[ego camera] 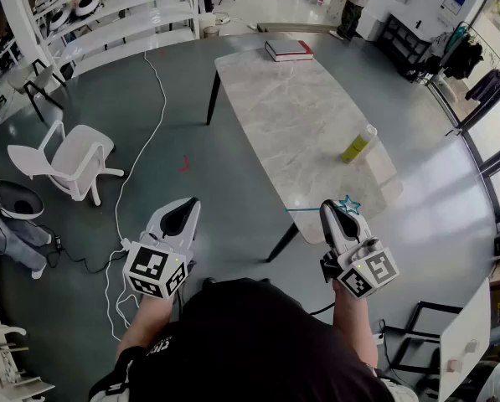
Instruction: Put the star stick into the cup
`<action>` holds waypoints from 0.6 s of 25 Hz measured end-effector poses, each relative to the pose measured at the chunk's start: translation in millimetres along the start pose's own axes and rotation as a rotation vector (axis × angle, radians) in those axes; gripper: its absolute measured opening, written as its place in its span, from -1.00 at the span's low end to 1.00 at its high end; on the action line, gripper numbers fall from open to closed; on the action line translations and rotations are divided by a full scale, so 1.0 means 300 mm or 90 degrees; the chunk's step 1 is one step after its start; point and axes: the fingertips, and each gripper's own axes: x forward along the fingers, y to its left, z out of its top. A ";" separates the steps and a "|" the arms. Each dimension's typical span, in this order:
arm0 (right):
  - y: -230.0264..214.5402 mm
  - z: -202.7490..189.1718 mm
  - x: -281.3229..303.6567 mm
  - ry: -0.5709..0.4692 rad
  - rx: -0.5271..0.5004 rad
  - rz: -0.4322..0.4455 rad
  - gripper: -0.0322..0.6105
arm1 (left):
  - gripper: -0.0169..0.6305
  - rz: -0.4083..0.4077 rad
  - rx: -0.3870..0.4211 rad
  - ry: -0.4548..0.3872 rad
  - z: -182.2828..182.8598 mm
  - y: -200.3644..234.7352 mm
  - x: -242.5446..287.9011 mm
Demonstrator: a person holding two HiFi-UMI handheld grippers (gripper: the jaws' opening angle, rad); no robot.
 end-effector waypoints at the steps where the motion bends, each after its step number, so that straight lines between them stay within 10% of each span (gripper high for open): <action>1: 0.007 -0.003 0.008 0.001 0.001 0.002 -0.81 | -0.94 0.000 0.000 0.001 -0.003 0.006 -0.003; 15: 0.142 -0.037 0.166 -0.015 0.058 0.044 -0.81 | -0.94 -0.002 -0.020 0.009 -0.043 0.116 -0.097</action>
